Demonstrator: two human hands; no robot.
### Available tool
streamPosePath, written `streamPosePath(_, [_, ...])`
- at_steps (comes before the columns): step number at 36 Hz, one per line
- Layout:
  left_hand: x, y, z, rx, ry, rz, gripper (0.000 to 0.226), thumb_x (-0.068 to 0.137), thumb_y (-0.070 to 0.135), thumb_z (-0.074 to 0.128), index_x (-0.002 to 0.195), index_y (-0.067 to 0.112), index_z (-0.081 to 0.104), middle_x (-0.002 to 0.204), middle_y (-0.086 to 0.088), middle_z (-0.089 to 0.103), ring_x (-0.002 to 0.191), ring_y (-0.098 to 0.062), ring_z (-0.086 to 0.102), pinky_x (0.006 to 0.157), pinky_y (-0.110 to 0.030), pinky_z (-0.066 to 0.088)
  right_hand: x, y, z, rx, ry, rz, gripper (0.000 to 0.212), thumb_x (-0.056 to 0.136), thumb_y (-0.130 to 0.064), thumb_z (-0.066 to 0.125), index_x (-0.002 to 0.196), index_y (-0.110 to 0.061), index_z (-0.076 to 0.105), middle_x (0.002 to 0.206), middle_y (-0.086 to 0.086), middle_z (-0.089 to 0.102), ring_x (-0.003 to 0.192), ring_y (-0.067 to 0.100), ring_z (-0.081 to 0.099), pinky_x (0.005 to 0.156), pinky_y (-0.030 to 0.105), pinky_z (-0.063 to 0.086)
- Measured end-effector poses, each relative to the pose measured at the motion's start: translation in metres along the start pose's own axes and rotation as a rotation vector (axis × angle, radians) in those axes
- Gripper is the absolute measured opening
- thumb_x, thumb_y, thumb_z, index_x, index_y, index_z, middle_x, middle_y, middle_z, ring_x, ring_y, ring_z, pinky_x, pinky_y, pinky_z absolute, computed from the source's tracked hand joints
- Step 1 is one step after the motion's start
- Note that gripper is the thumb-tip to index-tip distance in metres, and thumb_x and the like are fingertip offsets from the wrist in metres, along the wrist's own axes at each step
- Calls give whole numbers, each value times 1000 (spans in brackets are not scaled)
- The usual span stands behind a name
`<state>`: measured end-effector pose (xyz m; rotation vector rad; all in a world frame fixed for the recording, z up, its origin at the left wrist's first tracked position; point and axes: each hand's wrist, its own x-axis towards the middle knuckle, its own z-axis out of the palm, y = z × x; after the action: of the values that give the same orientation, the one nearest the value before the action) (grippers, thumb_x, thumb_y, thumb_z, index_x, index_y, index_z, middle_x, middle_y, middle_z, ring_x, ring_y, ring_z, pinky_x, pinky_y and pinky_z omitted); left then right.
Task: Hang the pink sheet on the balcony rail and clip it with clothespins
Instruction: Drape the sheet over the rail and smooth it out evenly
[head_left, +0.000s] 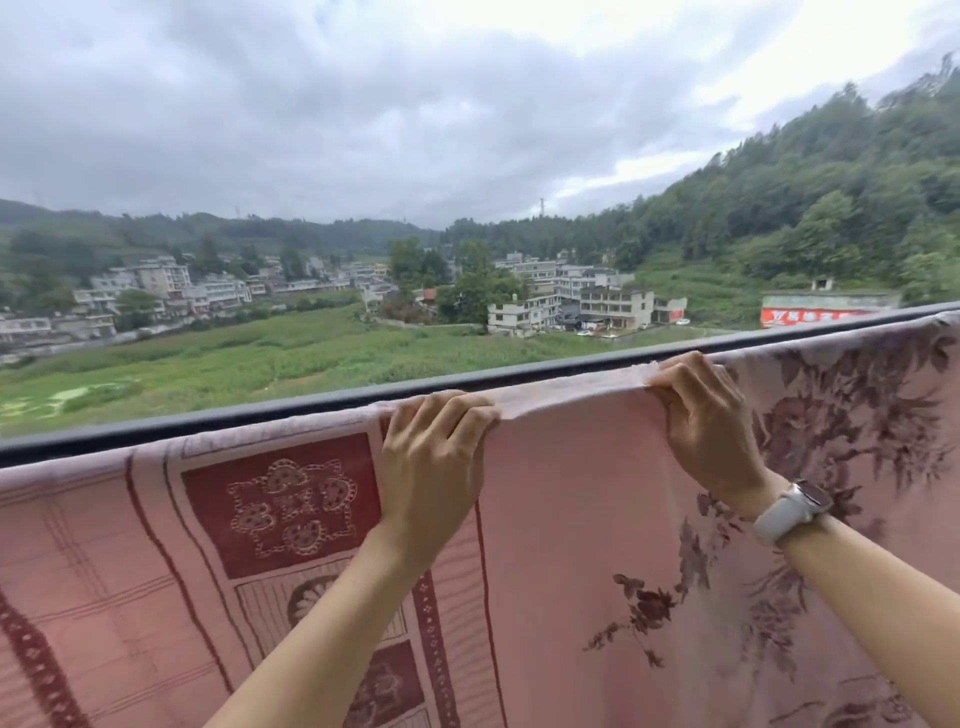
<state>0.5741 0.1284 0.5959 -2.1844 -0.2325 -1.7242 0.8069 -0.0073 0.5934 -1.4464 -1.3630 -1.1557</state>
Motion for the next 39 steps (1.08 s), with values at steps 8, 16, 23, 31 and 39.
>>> streamPosePath(8, [13,20,-2,98,-244,-45,21,81,25,56,67,13,65,73,1,67,73,-20,58,76,-36,40,-9,13,0,-52,-295,-23,6,84,-6,61,87,-9,64,86,3,63,79,24,60,70,33,48])
streamPosePath(16, [48,47,56,230,-678,-78,56,91,51,38,140,24,28,132,-4,48,116,-26,48,95,-42,33,0,47,-9,-23,-148,71,25,79,-6,65,101,-6,54,95,10,54,89,21,47,69,31,43])
streamPosePath(23, [53,80,101,255,-465,-104,39,89,46,35,107,25,62,92,4,67,80,-22,63,71,-34,41,8,127,-18,30,-286,18,18,78,-9,67,96,-9,63,98,4,60,93,28,54,82,42,38])
streamPosePath(31, [55,98,115,208,-327,-231,34,88,42,43,99,25,71,89,5,72,78,-21,65,74,-35,44,19,153,-15,255,-229,-32,16,76,9,61,80,-6,57,81,6,57,78,23,53,70,40,47])
streamPosePath(39, [68,132,117,133,-163,-141,24,90,29,51,89,18,72,90,4,72,82,-19,66,77,-32,43,14,181,-51,304,-62,-138,3,86,-6,49,88,-8,47,84,12,57,73,26,54,63,34,46])
